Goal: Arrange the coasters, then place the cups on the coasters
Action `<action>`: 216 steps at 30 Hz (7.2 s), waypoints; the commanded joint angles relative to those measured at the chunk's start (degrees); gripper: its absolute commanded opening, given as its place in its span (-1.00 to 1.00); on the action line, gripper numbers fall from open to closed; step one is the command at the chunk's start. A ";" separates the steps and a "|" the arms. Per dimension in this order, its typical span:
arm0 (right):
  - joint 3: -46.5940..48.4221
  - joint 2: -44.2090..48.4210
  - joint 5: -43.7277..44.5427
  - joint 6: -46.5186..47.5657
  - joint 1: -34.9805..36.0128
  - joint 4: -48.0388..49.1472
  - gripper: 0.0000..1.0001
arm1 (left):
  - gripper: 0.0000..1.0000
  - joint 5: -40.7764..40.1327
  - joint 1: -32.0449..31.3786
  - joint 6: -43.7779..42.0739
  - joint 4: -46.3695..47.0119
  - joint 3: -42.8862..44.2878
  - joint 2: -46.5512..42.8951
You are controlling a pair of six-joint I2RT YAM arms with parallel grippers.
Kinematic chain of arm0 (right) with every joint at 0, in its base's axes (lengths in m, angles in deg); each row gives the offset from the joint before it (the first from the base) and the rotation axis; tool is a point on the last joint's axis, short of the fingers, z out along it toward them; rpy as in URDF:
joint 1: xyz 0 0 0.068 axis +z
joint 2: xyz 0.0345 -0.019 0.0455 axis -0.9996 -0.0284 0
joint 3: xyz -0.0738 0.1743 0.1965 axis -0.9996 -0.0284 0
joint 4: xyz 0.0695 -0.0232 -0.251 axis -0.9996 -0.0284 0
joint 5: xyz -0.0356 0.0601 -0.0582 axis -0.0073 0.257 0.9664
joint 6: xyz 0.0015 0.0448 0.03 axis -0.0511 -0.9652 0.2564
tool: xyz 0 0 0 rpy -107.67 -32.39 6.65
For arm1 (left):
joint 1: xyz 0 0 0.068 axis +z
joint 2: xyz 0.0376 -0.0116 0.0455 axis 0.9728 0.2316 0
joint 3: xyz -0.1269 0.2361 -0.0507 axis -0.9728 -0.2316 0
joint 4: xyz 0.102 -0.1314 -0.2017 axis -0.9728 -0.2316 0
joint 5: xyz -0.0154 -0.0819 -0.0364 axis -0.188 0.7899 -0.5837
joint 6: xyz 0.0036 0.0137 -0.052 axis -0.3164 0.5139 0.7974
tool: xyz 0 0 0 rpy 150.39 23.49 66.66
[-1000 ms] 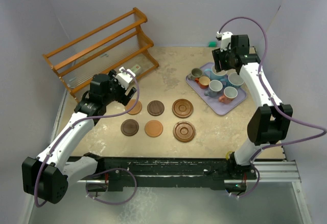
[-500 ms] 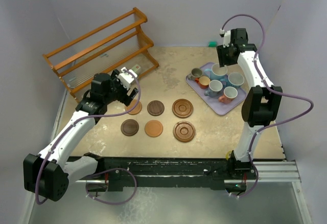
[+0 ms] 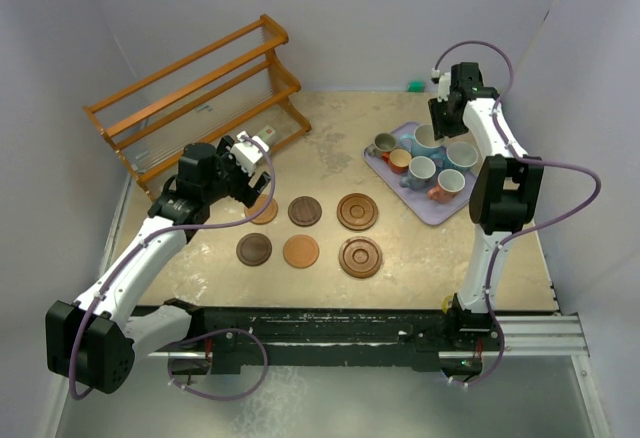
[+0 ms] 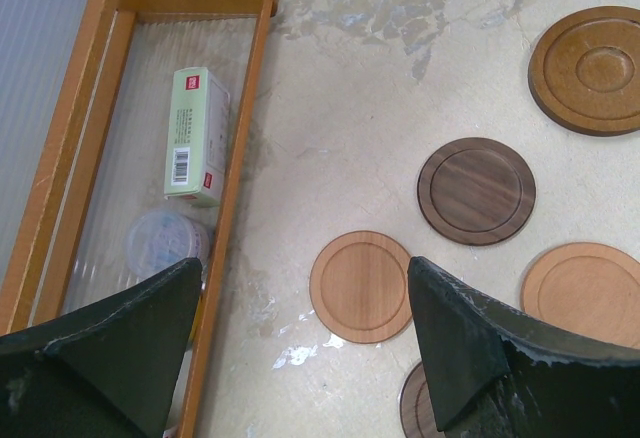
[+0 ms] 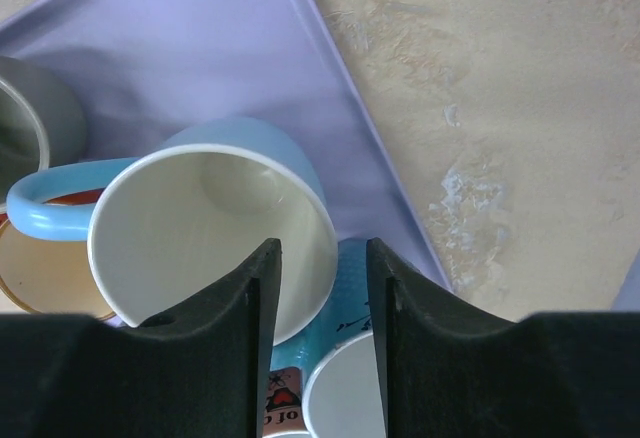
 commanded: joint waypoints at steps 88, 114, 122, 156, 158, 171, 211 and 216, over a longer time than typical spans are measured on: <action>4.40 14.70 -0.07 -9.24 42.74 5.57 -1.00 | 0.32 5.83 -1.27 35.29 -11.35 27.80 15.64; 5.79 16.63 1.01 -13.74 45.03 3.66 -1.00 | -0.18 -5.32 -6.79 32.91 -10.35 25.77 20.69; 6.05 16.82 0.85 -16.25 45.03 2.58 -1.00 | -0.35 -7.22 -6.80 33.69 -8.27 23.00 19.29; 8.16 16.20 3.12 -16.50 45.04 2.36 -1.00 | -0.37 -6.47 -6.78 35.48 -6.48 20.11 20.41; 8.02 16.09 2.41 -16.48 45.13 2.45 -1.00 | -0.46 -5.80 -6.74 35.42 -6.42 20.36 20.72; 4.78 16.41 -1.89 -15.70 44.99 2.64 -1.00 | -0.94 -4.43 -6.07 35.37 -5.87 20.30 19.61; -23.22 40.96 -10.48 0.39 27.79 7.11 0.25 | -0.94 -17.81 1.19 31.93 -15.03 16.36 22.88; -23.96 42.15 -10.40 0.62 27.12 7.12 0.25 | -0.94 -17.68 1.24 32.27 -15.01 16.46 24.21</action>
